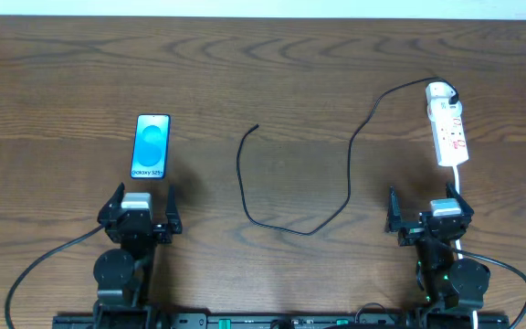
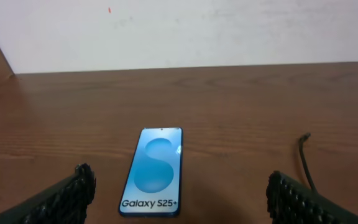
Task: Plug charger to phone and switch on socket
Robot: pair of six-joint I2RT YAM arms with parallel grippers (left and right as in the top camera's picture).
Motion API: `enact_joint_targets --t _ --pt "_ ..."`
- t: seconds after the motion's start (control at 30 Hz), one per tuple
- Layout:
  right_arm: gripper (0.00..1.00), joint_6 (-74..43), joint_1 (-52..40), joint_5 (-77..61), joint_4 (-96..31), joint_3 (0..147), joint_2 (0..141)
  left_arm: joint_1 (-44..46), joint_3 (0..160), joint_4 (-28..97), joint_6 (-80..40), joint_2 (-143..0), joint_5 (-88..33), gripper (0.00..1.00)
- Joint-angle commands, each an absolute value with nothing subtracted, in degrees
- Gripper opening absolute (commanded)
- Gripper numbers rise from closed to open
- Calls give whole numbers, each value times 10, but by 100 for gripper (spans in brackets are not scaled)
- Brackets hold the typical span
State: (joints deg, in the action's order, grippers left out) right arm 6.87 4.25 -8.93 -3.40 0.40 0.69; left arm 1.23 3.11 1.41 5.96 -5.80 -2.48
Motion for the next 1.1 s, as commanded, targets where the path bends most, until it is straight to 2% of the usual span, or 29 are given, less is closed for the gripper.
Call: enact_joint_targets --t 0.0,0.53,1.07 --pt "99 63 41 -85 -36 3 4 14 90 10 53 -107 -43 89" --pt "99 63 41 -85 -36 3 4 14 326 54 53 -441 -104 89" --pt "99 63 41 -85 -37 3 4 13 696 357 53 -755 -116 89"
